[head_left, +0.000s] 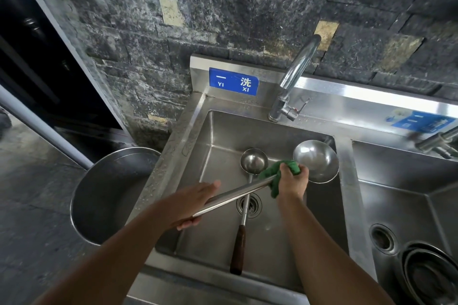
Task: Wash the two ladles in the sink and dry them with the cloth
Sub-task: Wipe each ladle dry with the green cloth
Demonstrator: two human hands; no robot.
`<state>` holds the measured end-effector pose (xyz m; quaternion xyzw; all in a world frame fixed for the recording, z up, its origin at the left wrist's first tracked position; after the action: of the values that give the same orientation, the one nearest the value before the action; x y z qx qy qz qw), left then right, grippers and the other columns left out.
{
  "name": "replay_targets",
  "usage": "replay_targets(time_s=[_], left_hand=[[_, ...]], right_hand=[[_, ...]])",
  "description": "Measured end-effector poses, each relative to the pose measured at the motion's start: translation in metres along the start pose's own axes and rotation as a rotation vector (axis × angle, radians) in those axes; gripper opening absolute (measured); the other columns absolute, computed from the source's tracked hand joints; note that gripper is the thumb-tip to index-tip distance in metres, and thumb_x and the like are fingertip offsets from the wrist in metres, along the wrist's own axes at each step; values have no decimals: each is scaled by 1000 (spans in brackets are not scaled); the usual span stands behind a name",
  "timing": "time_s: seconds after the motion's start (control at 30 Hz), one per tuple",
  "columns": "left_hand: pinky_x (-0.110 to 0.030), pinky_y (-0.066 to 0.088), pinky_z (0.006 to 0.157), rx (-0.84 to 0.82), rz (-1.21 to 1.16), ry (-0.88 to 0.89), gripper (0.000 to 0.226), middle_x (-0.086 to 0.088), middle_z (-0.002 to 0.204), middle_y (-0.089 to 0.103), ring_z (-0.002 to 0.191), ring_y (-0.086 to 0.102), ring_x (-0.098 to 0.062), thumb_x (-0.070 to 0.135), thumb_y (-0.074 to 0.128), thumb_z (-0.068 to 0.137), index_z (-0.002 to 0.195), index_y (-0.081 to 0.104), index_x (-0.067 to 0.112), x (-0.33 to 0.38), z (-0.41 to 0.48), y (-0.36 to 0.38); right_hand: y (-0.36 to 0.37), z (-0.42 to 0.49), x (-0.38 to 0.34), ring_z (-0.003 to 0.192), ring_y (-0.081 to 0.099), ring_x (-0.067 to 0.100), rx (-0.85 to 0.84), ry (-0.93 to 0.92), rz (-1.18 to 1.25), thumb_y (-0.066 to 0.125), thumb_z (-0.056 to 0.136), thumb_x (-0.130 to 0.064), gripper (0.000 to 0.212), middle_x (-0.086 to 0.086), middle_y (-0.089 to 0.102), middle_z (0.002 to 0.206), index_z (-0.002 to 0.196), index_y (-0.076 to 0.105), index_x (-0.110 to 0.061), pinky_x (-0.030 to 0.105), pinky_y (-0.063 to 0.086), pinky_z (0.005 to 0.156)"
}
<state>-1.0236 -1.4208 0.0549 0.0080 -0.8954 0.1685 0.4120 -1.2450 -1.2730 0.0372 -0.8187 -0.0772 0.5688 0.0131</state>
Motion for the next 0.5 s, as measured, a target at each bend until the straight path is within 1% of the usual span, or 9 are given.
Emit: replay_targets(time_s=[0.07,0.13,0.17,0.2,0.23,0.33,0.37,0.43,0.5], left_hand=[[-18,28,36,15,-19,-12,57,-7,48,50,31,34,-16,74,29,89,81,54,24,-4,3,5],[-18,29,36,21,-41,-38,58,-7,49,51,31,35,-15,79,29,85,79,55,28,-7,7,12],[-18,31,36,20,-43,-53,59,-6,50,51,32,36,-15,82,28,83,80,55,30,-9,10,16],[-19,33,37,17,-35,-56,59,-6,50,52,32,37,-14,83,26,82,83,56,32,-8,13,20],[-20,34,38,16,-30,-48,59,-6,50,52,32,38,-14,82,24,83,89,56,32,-5,15,24],[-21,37,38,80,-8,-12,64,-6,52,54,33,41,-14,77,21,88,108,55,27,7,24,33],[-21,38,38,115,21,13,67,-7,56,57,35,45,-14,76,19,89,109,58,24,13,26,34],[-22,41,39,167,42,44,73,-8,66,64,41,53,-15,78,19,86,105,63,23,21,29,34],[-21,41,39,143,27,53,75,-8,62,62,40,51,-12,78,19,87,104,63,20,22,26,37]], right_hand=[[9,-12,2,77,65,26,-53,-8,-6,67,80,-23,22,14,64,93,94,51,-22,39,58,69],[16,-27,3,58,65,11,-90,-10,1,62,88,-7,17,11,61,80,98,49,-12,18,53,50],[21,-34,5,48,62,4,-118,-12,3,58,91,0,16,6,56,74,101,48,-7,11,45,41],[26,-44,9,43,60,0,-143,-9,-8,57,92,2,15,3,55,70,101,48,-5,10,42,38],[31,-54,15,44,60,1,-167,-2,-8,57,92,2,14,2,55,69,99,48,-6,12,44,40],[45,-82,37,70,65,23,-217,19,-39,62,89,-9,16,4,61,78,90,50,-19,35,56,59],[48,-92,44,71,64,23,-226,37,-32,62,89,-11,15,4,63,80,88,51,-22,37,56,60],[51,-107,52,66,63,16,-233,56,-8,61,90,-11,13,3,64,78,88,52,-21,32,55,56],[48,-113,53,64,62,13,-239,58,-20,62,89,-11,10,2,64,77,91,53,-17,26,52,54]])
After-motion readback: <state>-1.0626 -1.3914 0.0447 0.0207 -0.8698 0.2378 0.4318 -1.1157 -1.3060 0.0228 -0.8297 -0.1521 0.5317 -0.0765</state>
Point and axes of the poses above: each hand's wrist, its own z-axis towards the middle knuckle, its own y-axis out of the palm, x = y × z, the point moved 9 cm from there along z, towards the middle knuckle
